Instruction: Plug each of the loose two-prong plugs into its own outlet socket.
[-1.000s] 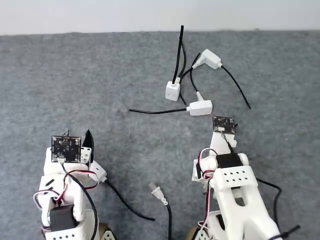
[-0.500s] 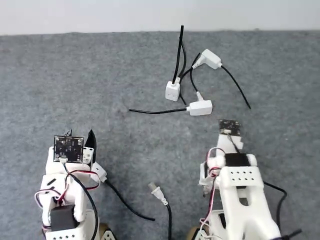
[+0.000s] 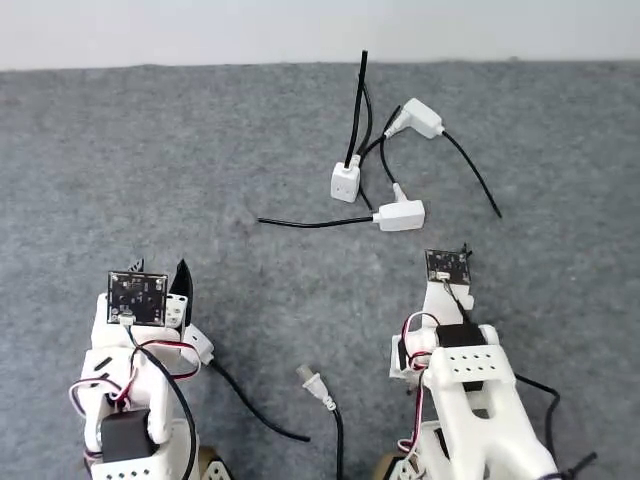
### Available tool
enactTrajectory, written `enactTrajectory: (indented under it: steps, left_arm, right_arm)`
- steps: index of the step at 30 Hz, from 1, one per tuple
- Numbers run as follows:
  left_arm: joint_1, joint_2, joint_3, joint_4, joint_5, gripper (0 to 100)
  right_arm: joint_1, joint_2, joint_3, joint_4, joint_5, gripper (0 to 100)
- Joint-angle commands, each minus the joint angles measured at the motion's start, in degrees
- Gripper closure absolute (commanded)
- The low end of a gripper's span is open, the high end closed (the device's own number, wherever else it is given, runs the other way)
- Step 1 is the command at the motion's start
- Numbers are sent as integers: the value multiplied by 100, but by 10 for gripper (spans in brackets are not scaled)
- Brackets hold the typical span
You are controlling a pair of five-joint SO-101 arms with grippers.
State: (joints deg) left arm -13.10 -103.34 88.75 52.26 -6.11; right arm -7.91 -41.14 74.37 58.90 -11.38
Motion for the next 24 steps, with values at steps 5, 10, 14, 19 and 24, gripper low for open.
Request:
enactTrajectory:
  steps: [5, 10, 14, 19, 24]
  left_arm:
    - [53, -97, -22, -185, 62, 818]
    - [53, -97, -22, -185, 62, 818]
    - [53, -97, -22, -185, 62, 818]
    - [53, -97, -22, -185, 62, 818]
    - [88, -97, -22, -185, -114, 818]
  right_arm:
    - [-4, 75, 26, -84, 149, 977]
    - [31, -4, -18, -277, 185, 991]
    - [31, 4, -273, -356, 1415, 991]
    - [31, 4, -1248, 224, 4105, 991]
    - [233, 4, -2602, 620, 4932, 991]
